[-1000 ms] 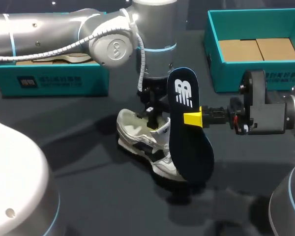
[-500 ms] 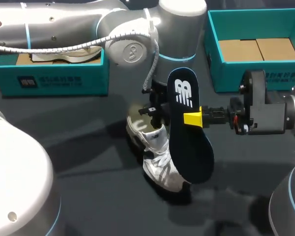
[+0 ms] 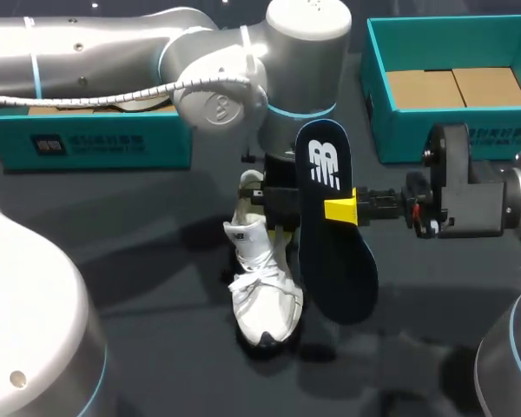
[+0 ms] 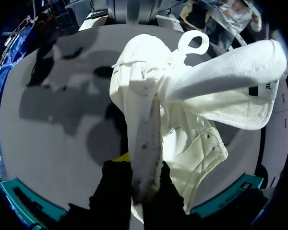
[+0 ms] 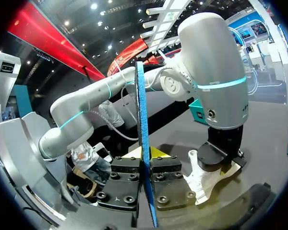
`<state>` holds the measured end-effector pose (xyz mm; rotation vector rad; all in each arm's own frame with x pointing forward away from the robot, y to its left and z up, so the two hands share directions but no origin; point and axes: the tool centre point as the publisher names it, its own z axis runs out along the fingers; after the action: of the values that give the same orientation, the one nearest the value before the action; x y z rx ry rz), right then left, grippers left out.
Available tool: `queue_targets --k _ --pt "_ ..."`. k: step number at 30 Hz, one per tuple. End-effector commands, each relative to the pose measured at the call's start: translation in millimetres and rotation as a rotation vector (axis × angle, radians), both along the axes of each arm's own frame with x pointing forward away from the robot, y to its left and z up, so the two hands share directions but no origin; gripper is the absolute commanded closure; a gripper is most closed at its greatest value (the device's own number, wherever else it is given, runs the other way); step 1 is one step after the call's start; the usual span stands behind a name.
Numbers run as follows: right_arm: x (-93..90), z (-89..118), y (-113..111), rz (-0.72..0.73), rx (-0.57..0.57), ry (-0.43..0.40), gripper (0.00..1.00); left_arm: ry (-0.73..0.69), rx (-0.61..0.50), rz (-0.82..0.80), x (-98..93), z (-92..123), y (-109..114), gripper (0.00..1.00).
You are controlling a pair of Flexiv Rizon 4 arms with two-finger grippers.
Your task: Take the shoe out of the shoebox, open the shoe tongue, remove and reinsert the insole, then place the shoe into the shoebox
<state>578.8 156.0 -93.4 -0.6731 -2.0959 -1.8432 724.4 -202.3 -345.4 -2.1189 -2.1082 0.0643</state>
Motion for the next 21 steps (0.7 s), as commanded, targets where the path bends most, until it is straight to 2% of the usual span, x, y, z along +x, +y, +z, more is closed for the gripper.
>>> queue_targets --k 1,21 --pt "-2.5 -1 0 -0.005 0.000 -0.001 1.00 -0.015 0.000 -0.010 -4.2 -5 0 1.00" --pt "-2.5 -1 0 -0.005 0.000 -0.001 1.00 -0.034 0.027 -0.069 -5.9 -29 -14 1.00"
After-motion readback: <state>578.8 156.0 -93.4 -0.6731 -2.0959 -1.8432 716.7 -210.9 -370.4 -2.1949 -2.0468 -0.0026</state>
